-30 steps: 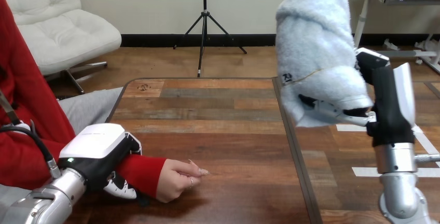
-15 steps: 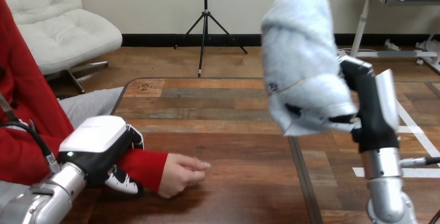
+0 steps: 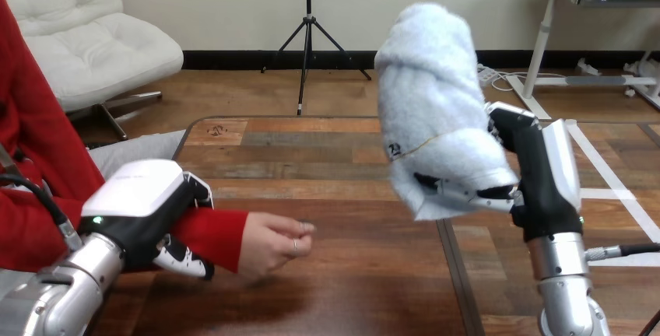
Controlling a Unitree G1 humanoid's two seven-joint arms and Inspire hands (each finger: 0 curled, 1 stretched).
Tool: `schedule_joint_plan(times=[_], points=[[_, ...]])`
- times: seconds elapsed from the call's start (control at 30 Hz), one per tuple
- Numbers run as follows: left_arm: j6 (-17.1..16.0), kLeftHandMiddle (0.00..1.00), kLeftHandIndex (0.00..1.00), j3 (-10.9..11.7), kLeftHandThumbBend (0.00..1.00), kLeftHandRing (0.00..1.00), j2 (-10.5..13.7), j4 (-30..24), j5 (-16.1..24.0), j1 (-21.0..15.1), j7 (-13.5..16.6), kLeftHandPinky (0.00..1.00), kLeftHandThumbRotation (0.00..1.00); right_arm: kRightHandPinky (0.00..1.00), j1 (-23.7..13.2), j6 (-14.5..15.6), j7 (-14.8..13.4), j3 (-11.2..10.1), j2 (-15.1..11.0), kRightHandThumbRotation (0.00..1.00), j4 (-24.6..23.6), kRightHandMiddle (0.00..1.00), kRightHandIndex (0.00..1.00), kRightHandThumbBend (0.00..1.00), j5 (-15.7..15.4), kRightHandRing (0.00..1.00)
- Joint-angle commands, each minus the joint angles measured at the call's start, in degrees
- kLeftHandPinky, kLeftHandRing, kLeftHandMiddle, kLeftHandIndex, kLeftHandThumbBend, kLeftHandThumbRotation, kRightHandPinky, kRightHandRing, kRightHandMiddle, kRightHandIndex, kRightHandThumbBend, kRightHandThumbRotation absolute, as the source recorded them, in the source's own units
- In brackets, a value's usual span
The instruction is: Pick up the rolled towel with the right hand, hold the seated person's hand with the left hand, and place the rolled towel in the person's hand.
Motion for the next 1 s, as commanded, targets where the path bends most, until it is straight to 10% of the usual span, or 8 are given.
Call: schedule_joint_plan(times=[0.0,0.97], points=[[-2.1,0.41,0.4,3.8,0.77,0.37,0.7,-5.6,-2.4,-5.9,1.5,0.32,0.0,0.24,-3.1,-0.6,-1.4,-0.1,0.9,0.0,-0.2,0.38,0.45,0.74,0.6,0.3],[-1.4,0.43,0.4,5.6,0.78,0.39,-0.1,-7.7,-3.9,-8.1,-0.1,0.35,0.0,0.28,-3.2,-0.4,-1.6,0.7,2.1,0.0,1.8,0.4,0.45,0.72,0.2,0.34]])
